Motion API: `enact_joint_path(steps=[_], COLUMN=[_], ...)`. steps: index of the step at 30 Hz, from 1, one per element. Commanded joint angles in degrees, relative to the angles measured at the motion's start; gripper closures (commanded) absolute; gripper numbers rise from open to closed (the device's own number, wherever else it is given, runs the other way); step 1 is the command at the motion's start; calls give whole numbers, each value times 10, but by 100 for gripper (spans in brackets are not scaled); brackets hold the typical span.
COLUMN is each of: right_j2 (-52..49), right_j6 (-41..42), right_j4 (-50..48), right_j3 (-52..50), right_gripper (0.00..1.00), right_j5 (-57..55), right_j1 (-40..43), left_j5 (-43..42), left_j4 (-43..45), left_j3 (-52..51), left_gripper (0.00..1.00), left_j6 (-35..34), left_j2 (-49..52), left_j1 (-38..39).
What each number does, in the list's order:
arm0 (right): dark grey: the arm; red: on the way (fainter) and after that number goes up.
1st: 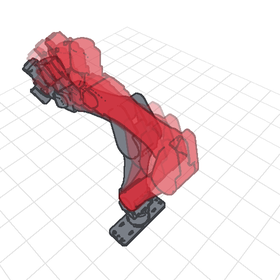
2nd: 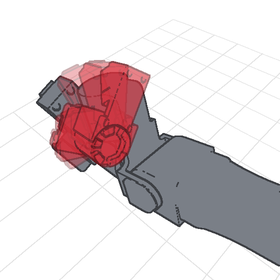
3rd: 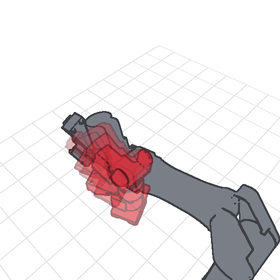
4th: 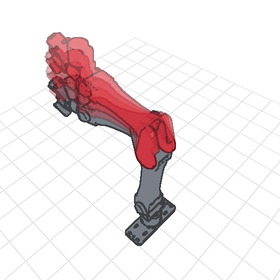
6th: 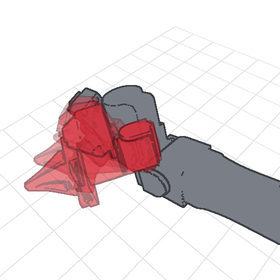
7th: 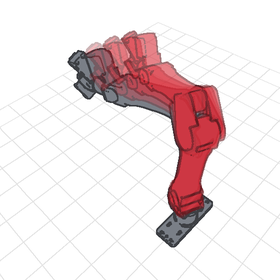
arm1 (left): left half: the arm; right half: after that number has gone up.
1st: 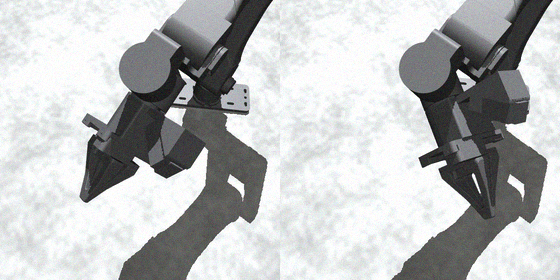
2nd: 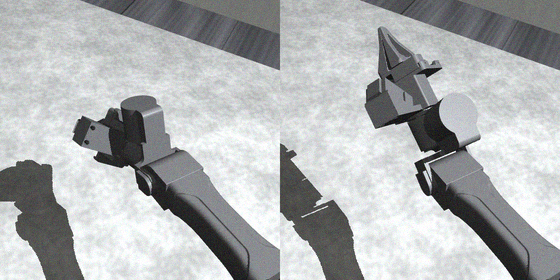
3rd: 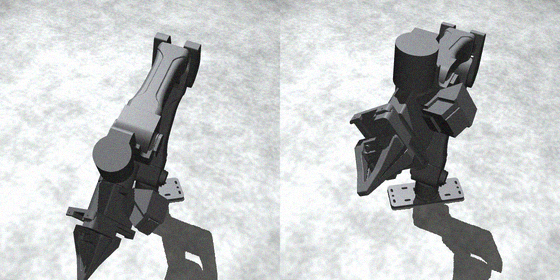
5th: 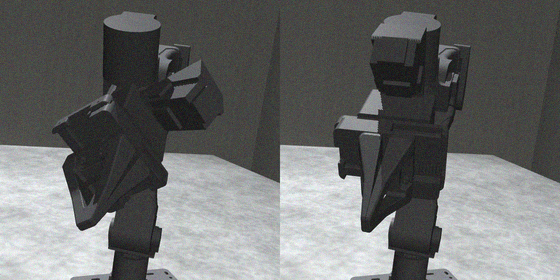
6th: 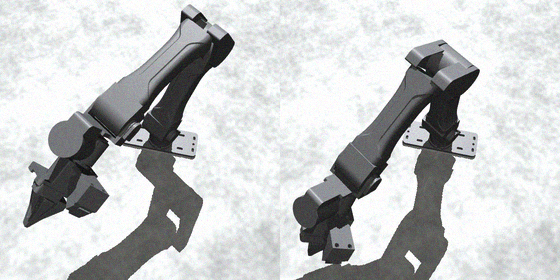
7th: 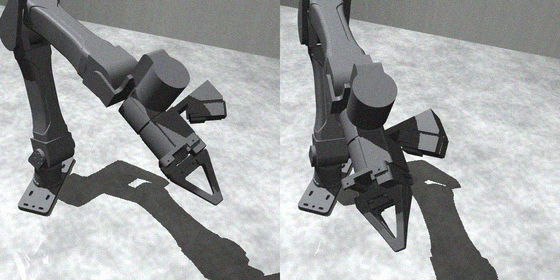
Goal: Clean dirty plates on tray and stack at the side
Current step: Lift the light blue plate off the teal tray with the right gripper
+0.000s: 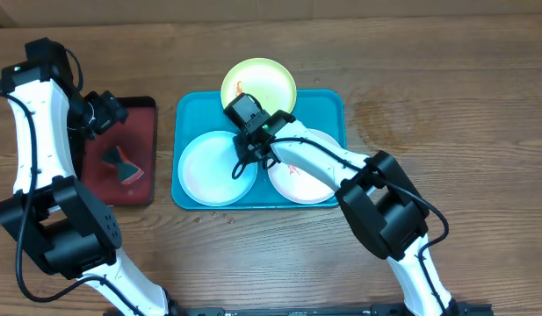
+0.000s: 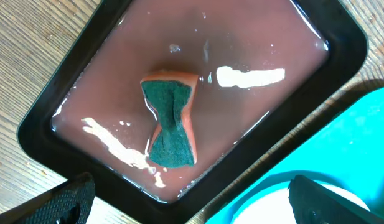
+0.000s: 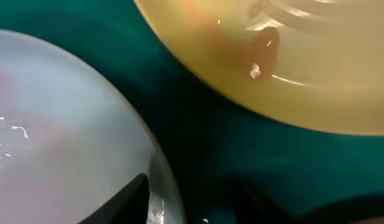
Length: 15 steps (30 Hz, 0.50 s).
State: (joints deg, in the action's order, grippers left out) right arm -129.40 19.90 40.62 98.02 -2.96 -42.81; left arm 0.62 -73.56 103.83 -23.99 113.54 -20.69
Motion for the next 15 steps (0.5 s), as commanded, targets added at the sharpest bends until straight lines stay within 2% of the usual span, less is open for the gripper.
enact_joint_path(steps=[1, 2, 4, 5, 15], right_j2=[-8, -8, -8, -8, 17], right_j6=[5, 5, 14, 14, 10], right_j4=[6, 6, 9, 15, 139], right_j3=[-2, -2, 0, 3, 110], right_gripper=[67, 74, 93, 96, 96], right_j5=[3, 4, 8, 12, -32], right_j1=[-3, -3, -3, -3, -6], left_j5=[-6, -6, -6, -6, -6], left_j4=[-1, -1, -1, -1, 1], left_j3=[6, 6, 6, 6, 6], left_gripper=[0, 0, 0, 0, 0], left_j6=[2, 2, 2, 2, 2], left_j2=[-2, -2, -2, -2, -2], left_j1=[-3, -3, -3, -3, -3])
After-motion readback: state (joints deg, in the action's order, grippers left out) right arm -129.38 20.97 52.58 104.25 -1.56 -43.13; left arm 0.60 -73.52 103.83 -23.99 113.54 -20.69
